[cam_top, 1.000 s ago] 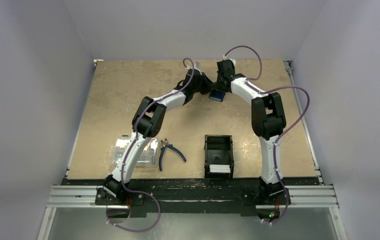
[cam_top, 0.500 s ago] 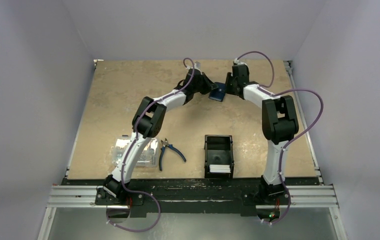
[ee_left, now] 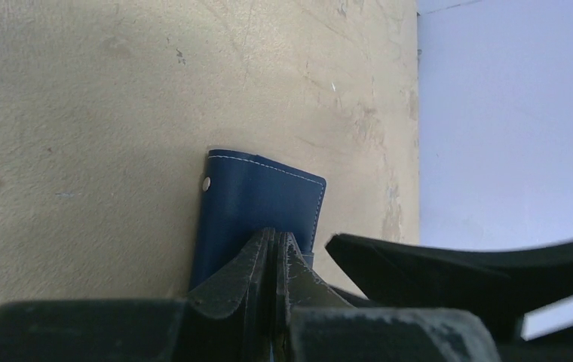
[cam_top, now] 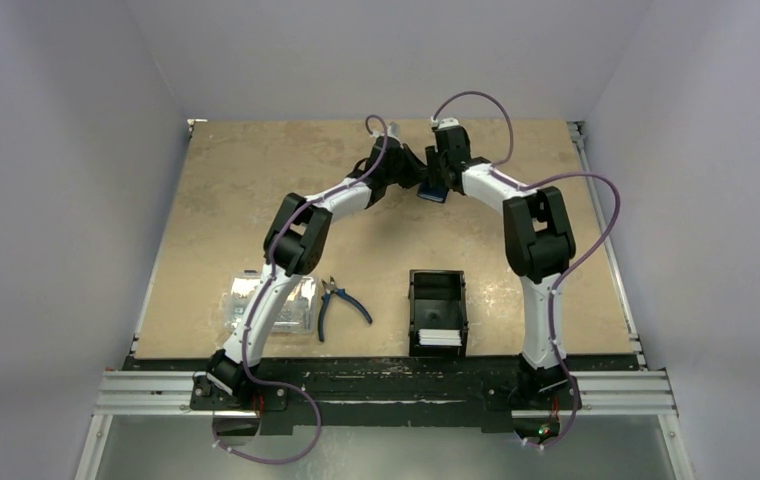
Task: Put the credit cards into the card holder
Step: Open the card holder at the center of the board.
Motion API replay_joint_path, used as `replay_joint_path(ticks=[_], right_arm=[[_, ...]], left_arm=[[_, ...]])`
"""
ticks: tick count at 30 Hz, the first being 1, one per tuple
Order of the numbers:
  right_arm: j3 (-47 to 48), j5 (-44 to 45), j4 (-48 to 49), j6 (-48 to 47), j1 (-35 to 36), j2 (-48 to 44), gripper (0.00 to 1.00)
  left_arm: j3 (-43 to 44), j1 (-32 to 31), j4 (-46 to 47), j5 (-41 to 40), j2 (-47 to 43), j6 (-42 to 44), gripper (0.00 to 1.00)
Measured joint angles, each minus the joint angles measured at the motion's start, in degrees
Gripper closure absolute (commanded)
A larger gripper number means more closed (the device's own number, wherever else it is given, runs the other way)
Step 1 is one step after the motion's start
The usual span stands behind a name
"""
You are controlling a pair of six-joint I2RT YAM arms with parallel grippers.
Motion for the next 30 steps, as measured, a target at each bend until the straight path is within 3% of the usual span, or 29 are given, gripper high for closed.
replay_joint_path(ticks=[7, 17, 24, 28, 30], right_arm=[[7.1, 3.0, -6.3, 3.3, 0.3, 4.3, 0.57], [6.7, 1.2, -6.4, 10.8, -0.1, 4.3, 0.98], [-0.2, -13.3, 0.8, 22.6, -6.1, 1.3, 1.0], [-11.9, -26.7, 14.8, 33.4, -11.7, -1.6, 1.0], [-14.3, -29.8, 17.2, 35.9, -13.8, -2.1, 1.0]], left_arm=[[0.2, 0.3, -0.3, -0.7, 0.0, 0.2, 1.0], [0.2, 0.3, -0.3, -0.7, 0.0, -0.1, 1.0], [-0.4, 0.3, 0.4, -0.6, 0.0, -0.5, 1.0], [-0.8, 0.4, 1.3, -0.3, 0.0, -0.6, 1.0], [-0.8, 0.5, 1.4, -0.1, 0.0, -0.5, 1.0]])
